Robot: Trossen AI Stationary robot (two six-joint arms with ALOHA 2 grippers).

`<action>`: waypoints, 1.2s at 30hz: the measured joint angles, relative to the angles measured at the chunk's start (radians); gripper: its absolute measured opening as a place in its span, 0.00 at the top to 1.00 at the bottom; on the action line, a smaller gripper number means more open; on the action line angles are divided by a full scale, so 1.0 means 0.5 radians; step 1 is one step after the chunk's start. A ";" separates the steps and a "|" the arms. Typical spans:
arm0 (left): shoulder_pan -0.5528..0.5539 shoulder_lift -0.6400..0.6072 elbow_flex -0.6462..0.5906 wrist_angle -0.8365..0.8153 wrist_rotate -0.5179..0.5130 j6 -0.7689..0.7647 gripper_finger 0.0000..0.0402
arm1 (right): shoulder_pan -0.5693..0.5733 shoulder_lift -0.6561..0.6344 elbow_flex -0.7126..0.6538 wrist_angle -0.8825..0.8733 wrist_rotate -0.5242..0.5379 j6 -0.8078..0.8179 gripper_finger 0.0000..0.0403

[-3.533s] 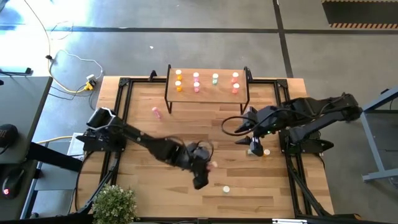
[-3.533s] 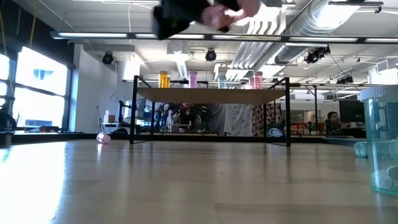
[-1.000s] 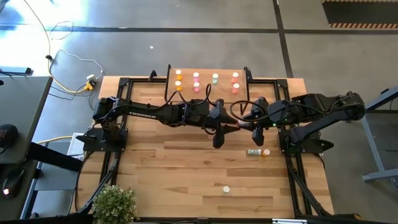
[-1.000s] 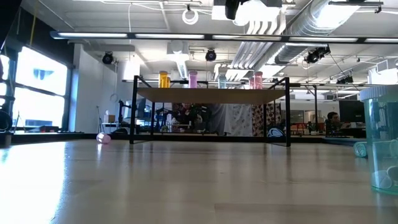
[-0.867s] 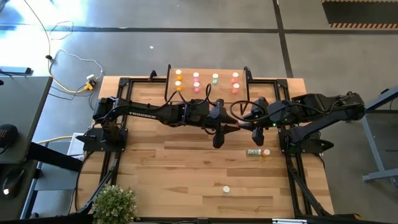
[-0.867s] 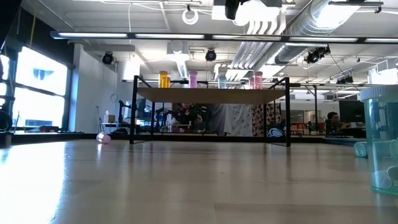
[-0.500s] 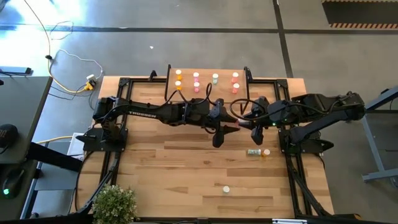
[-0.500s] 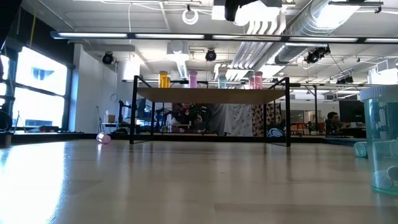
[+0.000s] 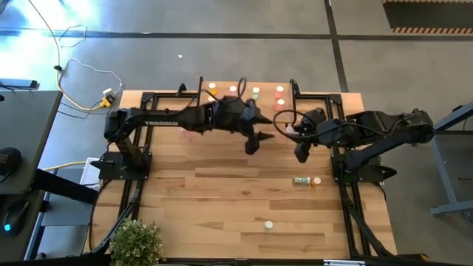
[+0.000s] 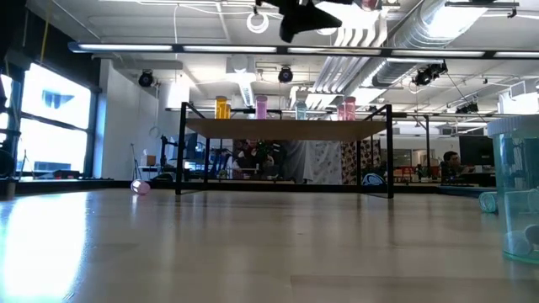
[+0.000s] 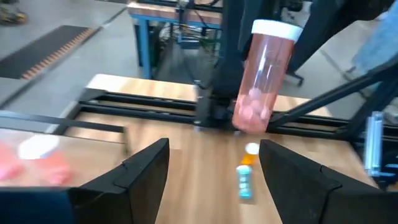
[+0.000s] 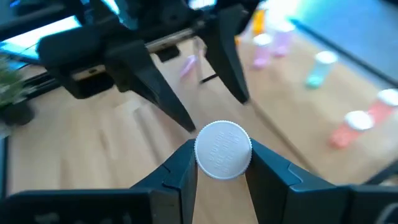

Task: Pick and place medicine bottles onto shelf by color
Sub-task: Put the pink medicine bottle on the shelf aligned with the other pink medicine bottles

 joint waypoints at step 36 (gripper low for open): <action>0.254 -0.306 0.001 -0.414 -0.008 0.425 0.40 | -0.774 0.477 -0.001 -0.151 -0.023 0.196 0.74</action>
